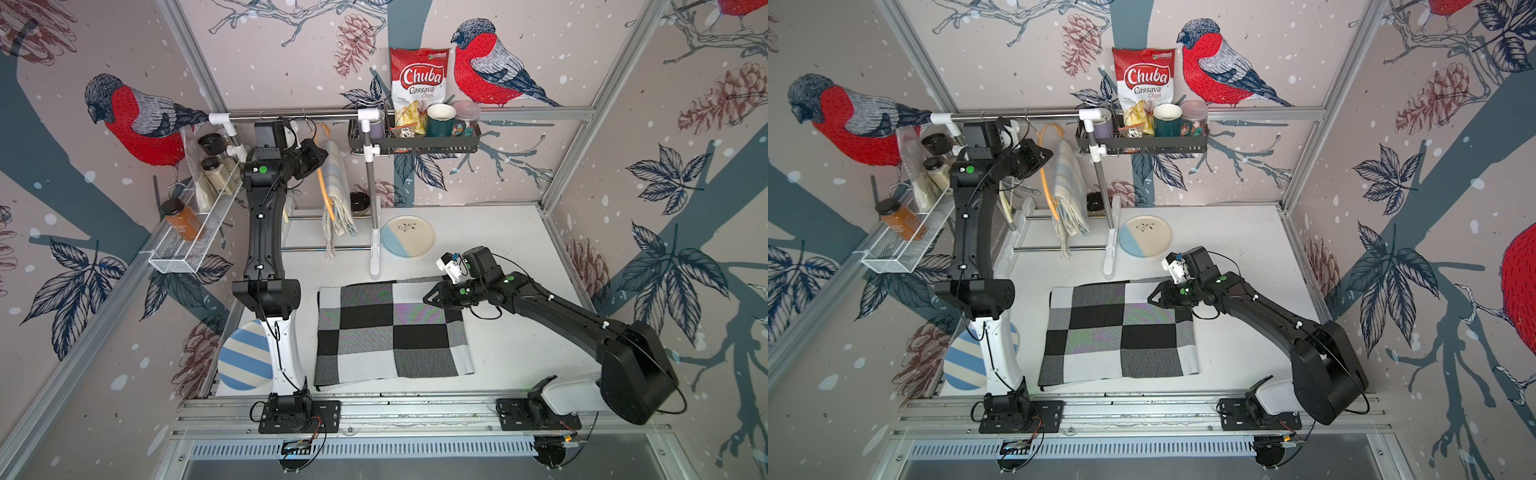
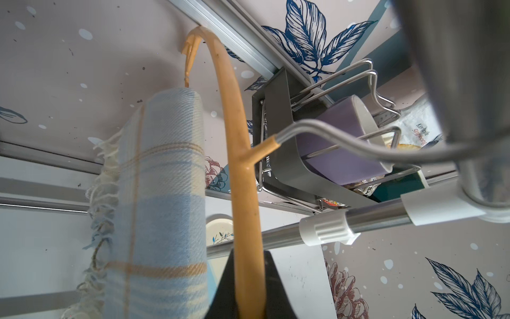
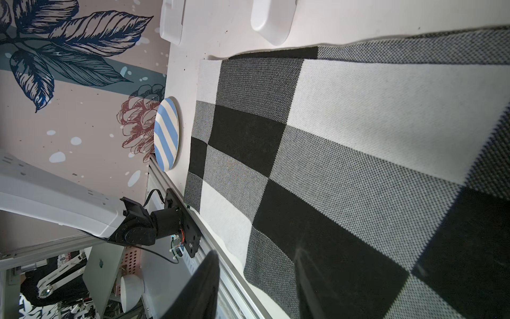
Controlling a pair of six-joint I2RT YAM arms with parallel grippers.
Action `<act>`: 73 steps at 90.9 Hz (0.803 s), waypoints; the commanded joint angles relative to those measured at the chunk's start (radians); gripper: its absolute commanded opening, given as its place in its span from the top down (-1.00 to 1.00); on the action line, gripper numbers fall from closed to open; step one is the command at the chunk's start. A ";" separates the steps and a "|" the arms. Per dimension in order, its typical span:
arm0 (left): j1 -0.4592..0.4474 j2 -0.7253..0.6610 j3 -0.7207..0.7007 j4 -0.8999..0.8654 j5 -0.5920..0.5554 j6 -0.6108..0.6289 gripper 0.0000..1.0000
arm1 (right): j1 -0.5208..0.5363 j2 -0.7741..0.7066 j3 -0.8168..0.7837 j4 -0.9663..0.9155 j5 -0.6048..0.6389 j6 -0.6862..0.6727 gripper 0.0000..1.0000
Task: Hang the scarf on the hanger
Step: Place the hanger at the clothesline.
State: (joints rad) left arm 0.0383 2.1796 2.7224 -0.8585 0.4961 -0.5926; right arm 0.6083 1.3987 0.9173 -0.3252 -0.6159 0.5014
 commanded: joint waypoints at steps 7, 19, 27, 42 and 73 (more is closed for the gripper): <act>0.004 0.031 -0.009 0.022 -0.002 0.051 1.00 | 0.004 0.000 0.002 -0.007 -0.016 0.004 0.10; 0.003 -0.010 -0.069 -0.004 0.019 0.103 0.07 | 0.005 0.006 -0.001 0.011 -0.014 0.017 0.10; 0.004 -0.077 -0.135 0.031 0.035 0.133 -0.57 | 0.004 0.016 0.010 -0.002 -0.024 -0.011 0.04; 0.005 -0.209 -0.199 0.037 0.048 0.157 -0.89 | -0.017 0.005 0.022 -0.025 -0.011 -0.037 -0.02; 0.005 -0.637 -0.651 0.210 -0.209 0.145 -0.92 | -0.017 -0.017 -0.013 0.021 -0.023 -0.014 -0.03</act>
State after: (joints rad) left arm 0.0429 1.6497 2.1551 -0.7536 0.4686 -0.4606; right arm 0.5888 1.3991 0.9089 -0.3370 -0.6258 0.4908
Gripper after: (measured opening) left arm 0.960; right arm 0.514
